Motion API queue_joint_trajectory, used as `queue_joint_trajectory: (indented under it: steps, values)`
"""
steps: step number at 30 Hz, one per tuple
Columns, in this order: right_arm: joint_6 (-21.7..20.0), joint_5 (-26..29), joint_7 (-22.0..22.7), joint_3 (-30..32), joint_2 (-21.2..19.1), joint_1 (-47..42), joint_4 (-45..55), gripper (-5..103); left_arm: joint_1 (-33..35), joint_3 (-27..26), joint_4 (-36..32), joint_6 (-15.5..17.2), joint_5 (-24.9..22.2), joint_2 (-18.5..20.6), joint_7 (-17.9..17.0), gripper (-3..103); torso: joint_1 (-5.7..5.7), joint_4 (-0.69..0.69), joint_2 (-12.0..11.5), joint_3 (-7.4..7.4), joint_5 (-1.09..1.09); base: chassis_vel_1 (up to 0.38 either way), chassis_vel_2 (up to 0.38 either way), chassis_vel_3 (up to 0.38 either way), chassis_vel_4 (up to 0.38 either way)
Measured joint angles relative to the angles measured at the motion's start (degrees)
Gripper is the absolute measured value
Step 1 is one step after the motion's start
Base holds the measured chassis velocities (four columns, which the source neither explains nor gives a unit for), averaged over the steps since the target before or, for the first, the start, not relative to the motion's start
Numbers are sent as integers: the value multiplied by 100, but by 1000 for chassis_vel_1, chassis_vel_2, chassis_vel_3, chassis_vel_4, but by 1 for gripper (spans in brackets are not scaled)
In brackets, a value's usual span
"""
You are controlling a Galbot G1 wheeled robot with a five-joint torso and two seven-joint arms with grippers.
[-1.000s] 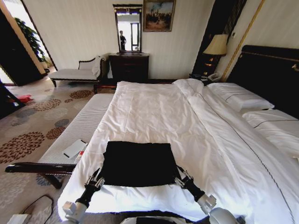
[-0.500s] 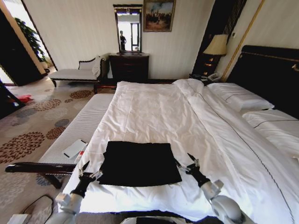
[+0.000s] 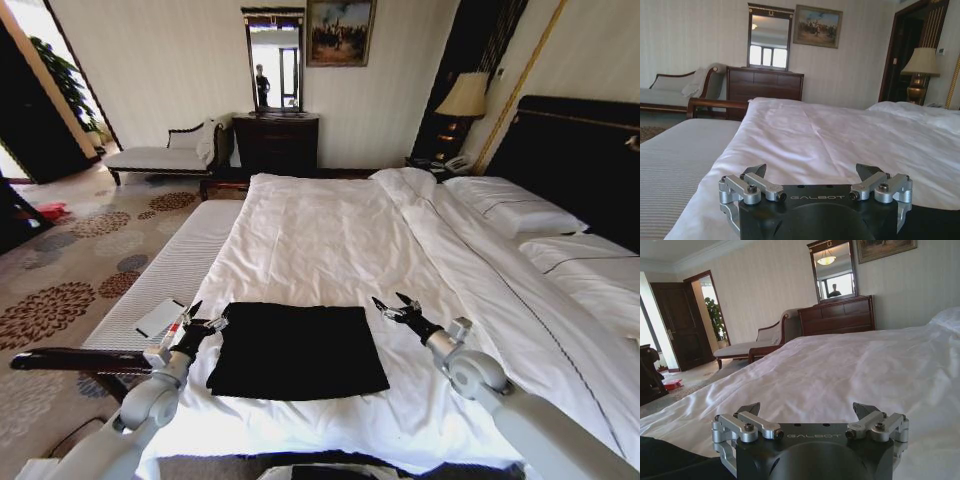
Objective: Fold the clothes on the bed.
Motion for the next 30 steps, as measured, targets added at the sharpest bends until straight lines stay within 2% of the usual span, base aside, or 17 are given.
queue_joint_trajectory:
  steps: [3, 7, 8, 11, 12, 15, 16, 20, 22, 25, 30]
  values:
    - [3, -24, 26, -28, -20, 24, -14, 100, -233, 131, 148, 149, -213, 145, 48, 100, 0, 0, 1, 0, -1, 0, 0, 0, 0]
    - [17, -75, 133, -30, -60, 37, -54, 100, -656, 321, 336, 778, -788, 542, 278, 100, -2, -2, 0, -1, 0, 0, 0, 0, 0]
    - [17, -75, 133, -30, -60, 37, -54, 100, -656, 321, 336, 778, -788, 542, 278, 100, -2, -2, 0, -1, 0, 0, 0, 0, 0]
    - [21, -82, 244, 2, -84, 48, -52, 100, -997, 452, 550, 1249, -1490, 855, 602, 100, -2, -1, 1, -1, 0, 0, 0, 0, 0]
    - [21, -82, 244, 2, -84, 48, -52, 100, -997, 452, 550, 1249, -1490, 855, 602, 100, -2, -1, 1, -1, 0, 0, 0, 0, 0]
    - [17, -88, 342, 55, -94, -5, -33, 100, -1334, 658, 937, 1551, -2029, 1088, 1007, 100, -2, -1, 1, -1, -1, 0, 0, 0, 0]
    - [17, -88, 342, 55, -94, -5, -33, 100, -1334, 658, 937, 1551, -2029, 1088, 1007, 100, -2, -1, 1, -1, -1, 0, 0, 0, 0]
    - [8, -99, 424, 165, -118, -140, 17, 100, -1712, 889, 1465, 1849, -2532, 1159, 1585, 100, -2, -1, 1, -1, -1, 0, 0, 0, 0]
    - [6, -99, 434, 182, -134, -152, 19, 100, -1773, 927, 1535, 1892, -2595, 1156, 1685, 100, -2, -1, 1, -1, 0, 0, 0, 0, 0]
    - [-16, -83, 512, 192, -195, -132, 26, 100, -1987, 1064, 1759, 2077, -2778, 1081, 2111, 100, -2, -2, 1, -1, 0, 0, 0, 0, 0]
    - [-47, -17, 590, 139, -258, -25, 42, 100, -2153, 1220, 1964, 2174, -2834, 899, 2277, 100, -2, 1, 1, -1, 0, 0, 0, 0, 0]
